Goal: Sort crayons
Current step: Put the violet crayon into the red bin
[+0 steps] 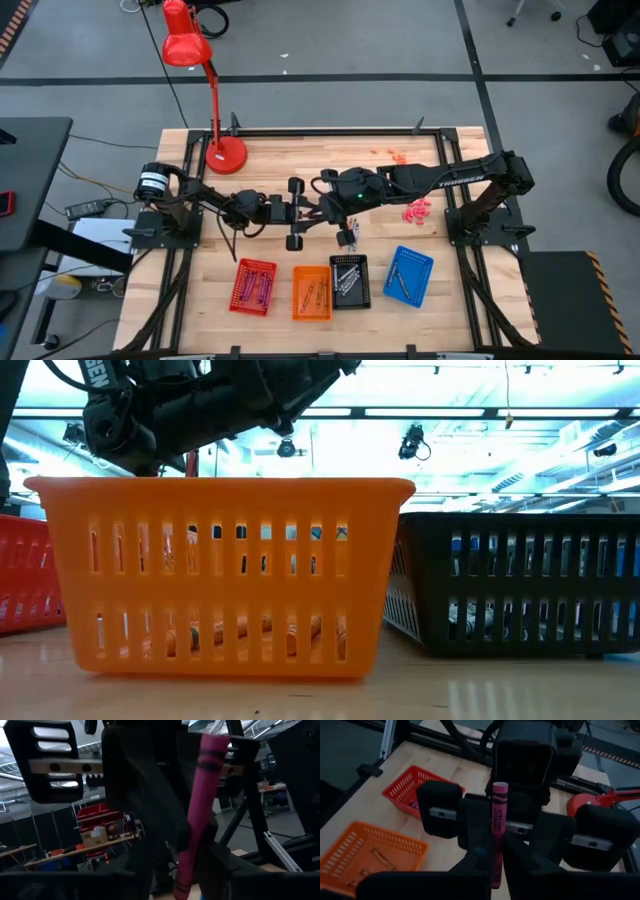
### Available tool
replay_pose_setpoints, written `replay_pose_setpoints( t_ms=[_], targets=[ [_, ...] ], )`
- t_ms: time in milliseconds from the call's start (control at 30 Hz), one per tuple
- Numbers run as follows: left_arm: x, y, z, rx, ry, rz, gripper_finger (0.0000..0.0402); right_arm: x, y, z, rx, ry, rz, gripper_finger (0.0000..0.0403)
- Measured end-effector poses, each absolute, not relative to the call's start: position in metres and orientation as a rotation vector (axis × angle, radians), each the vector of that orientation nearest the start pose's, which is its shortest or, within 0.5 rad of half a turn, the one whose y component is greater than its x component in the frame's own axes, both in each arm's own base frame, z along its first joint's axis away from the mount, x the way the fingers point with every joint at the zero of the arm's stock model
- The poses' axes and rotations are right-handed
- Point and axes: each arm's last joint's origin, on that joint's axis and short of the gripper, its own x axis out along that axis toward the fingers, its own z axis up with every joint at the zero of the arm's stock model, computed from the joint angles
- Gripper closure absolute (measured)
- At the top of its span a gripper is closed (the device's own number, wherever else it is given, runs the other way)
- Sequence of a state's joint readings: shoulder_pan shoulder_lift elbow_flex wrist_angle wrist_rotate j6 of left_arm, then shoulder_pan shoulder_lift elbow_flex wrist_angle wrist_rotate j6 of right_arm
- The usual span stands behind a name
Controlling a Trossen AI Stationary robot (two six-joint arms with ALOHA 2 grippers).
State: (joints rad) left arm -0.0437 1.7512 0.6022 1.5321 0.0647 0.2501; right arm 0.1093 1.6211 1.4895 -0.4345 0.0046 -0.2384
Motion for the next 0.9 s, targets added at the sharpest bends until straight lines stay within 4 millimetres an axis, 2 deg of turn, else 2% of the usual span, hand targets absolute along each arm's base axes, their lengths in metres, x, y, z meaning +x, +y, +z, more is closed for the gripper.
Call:
replay_pose_setpoints(
  t_ms=[300, 667, 900],
  targets=[
    [0.312, -0.016, 0.199, 0.253, -0.381, -0.065, 0.0376, 0.362, 0.039, 0.341, -0.249, 0.577, 0.166, 0.0365],
    [0.314, -0.015, 0.195, 0.245, -0.338, -0.066, 0.0367, 0.361, 0.039, 0.346, -0.214, 0.540, 0.149, 0.0302],
    [0.311, -0.015, 0.191, 0.211, -0.264, -0.080, 0.0373, 0.332, 0.036, 0.360, -0.183, 0.633, 0.144, 0.0292]
  ],
)
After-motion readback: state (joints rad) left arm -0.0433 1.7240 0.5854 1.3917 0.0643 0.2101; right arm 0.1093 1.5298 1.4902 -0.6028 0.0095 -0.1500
